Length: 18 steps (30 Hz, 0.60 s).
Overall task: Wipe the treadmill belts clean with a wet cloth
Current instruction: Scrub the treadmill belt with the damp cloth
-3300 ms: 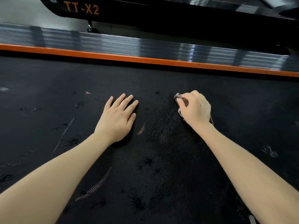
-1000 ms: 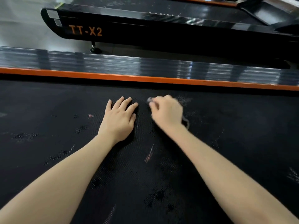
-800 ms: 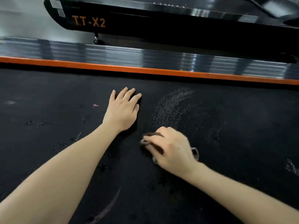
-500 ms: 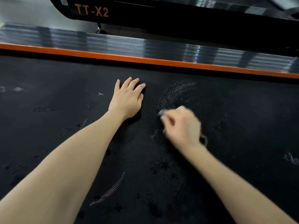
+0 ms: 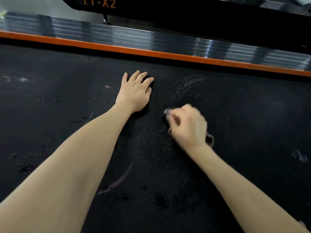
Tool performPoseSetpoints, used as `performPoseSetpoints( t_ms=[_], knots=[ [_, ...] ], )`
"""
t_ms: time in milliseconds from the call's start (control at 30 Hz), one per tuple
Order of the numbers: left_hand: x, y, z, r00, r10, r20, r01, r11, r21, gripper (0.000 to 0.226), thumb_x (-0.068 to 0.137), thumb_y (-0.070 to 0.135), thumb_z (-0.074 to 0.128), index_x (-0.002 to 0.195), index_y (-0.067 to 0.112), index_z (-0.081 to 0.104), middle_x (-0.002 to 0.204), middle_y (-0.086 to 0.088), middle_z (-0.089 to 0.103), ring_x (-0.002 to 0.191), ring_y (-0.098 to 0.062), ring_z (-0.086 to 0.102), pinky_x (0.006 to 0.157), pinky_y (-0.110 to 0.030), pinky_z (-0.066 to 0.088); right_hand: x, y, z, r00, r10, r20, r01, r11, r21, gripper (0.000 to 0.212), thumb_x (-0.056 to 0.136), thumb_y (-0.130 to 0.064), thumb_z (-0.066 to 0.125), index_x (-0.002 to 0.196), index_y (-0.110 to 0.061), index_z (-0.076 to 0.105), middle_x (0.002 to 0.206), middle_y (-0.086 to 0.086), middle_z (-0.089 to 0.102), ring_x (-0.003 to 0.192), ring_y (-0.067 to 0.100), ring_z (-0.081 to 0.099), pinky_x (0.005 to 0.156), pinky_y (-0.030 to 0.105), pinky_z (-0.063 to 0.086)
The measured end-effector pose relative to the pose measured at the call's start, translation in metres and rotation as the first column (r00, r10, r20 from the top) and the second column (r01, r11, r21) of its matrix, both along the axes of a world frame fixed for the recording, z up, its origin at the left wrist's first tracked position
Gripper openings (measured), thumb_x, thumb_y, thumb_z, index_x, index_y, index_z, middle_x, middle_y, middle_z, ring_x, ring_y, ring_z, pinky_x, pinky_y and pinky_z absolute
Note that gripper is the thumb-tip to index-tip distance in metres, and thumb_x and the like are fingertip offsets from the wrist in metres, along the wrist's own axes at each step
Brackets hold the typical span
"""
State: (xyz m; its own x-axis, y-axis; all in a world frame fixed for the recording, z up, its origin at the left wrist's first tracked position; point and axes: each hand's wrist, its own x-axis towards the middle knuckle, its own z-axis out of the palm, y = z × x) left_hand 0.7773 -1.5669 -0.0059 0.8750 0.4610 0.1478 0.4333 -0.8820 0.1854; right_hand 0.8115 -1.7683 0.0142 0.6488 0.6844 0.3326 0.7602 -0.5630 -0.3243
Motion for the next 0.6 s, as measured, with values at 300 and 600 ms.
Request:
performPoseSetpoints(
  t_ms=[300, 600],
  knots=[
    [-0.002, -0.001, 0.004, 1.000, 0.008, -0.009, -0.008, 1.000, 0.004, 0.045, 0.100, 0.032, 0.030, 0.144, 0.025, 0.035, 0.154, -0.002, 0.027, 0.144, -0.023, 0.015, 0.116, -0.049, 0.005, -0.002, -0.001, 0.002, 0.990, 0.139, -0.007, -0.139, 0.990, 0.012, 0.024, 0.087, -0.037, 0.056, 0.089, -0.021, 0.073, 0.079, 0.001, 0.059, 0.069, 0.023, 0.057, 0.054, 0.028, 0.040],
    [-0.058, -0.031, 0.037, 0.989, 0.017, 0.150, -0.020, 1.000, 0.019, 0.037, 0.097, 0.022, 0.042, 0.132, 0.019, 0.053, 0.146, -0.007, 0.042, 0.139, -0.028, 0.027, 0.116, -0.048, 0.009, 0.011, 0.015, -0.007, 0.999, 0.045, 0.002, -0.045, 0.999, 0.020, 0.022, 0.091, -0.035, 0.056, 0.098, -0.022, 0.073, 0.093, 0.002, 0.061, 0.088, 0.022, 0.058, 0.067, 0.029, 0.038]
  ],
)
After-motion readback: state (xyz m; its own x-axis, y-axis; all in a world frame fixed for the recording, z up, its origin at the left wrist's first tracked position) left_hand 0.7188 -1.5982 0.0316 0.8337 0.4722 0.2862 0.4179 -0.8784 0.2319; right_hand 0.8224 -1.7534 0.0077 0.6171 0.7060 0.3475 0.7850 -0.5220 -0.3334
